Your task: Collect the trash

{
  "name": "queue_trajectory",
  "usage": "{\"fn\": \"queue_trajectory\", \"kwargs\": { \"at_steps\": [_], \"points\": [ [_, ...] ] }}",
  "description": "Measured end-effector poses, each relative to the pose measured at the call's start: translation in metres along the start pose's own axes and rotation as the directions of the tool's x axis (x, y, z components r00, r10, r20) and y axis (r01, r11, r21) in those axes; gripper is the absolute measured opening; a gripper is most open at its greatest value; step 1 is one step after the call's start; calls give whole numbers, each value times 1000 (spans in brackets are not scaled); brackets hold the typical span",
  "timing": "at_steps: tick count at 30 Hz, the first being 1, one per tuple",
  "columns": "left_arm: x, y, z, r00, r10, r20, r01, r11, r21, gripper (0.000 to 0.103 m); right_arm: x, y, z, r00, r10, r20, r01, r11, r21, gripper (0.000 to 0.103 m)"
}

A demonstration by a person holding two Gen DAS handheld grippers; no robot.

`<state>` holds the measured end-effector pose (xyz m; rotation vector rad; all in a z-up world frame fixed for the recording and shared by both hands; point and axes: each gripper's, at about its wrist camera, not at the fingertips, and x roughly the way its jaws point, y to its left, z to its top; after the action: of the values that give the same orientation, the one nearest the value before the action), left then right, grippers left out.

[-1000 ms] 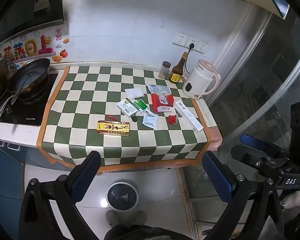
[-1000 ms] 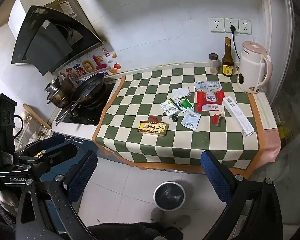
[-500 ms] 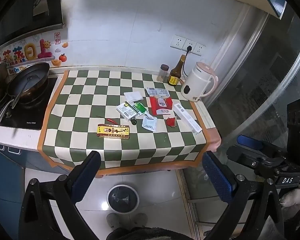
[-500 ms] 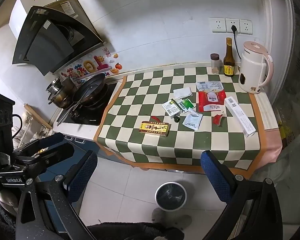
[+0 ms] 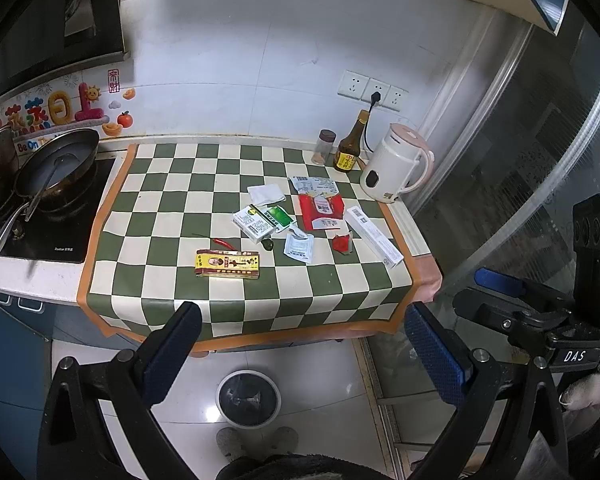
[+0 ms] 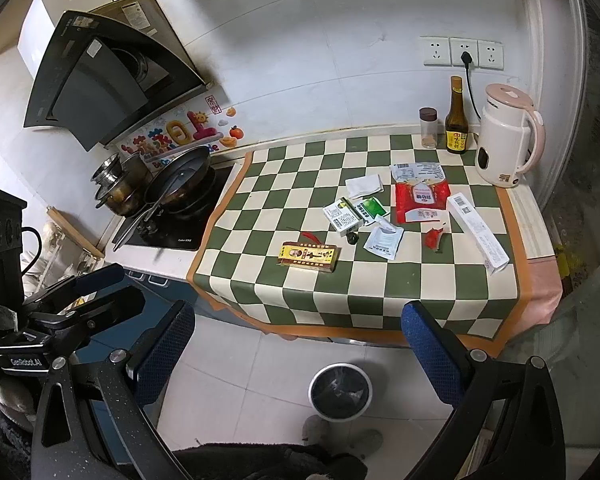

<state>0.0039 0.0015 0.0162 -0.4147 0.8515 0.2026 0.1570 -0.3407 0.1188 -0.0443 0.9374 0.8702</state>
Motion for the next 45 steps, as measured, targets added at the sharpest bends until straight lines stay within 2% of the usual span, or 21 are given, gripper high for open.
{"fn": "queue_trajectory", "kwargs": {
  "at_steps": [12, 45],
  "points": [
    [-10, 0, 9, 1000, -11, -2, 11, 1000, 10, 103, -4, 2, -3, 1000, -1, -12, 1, 1000, -4, 103],
    [-8, -13, 1, 1000, -21, 1, 21, 1000, 22, 103, -14, 4, -9, 1000, -9, -11, 9, 1000, -10, 103]
  ]
}}
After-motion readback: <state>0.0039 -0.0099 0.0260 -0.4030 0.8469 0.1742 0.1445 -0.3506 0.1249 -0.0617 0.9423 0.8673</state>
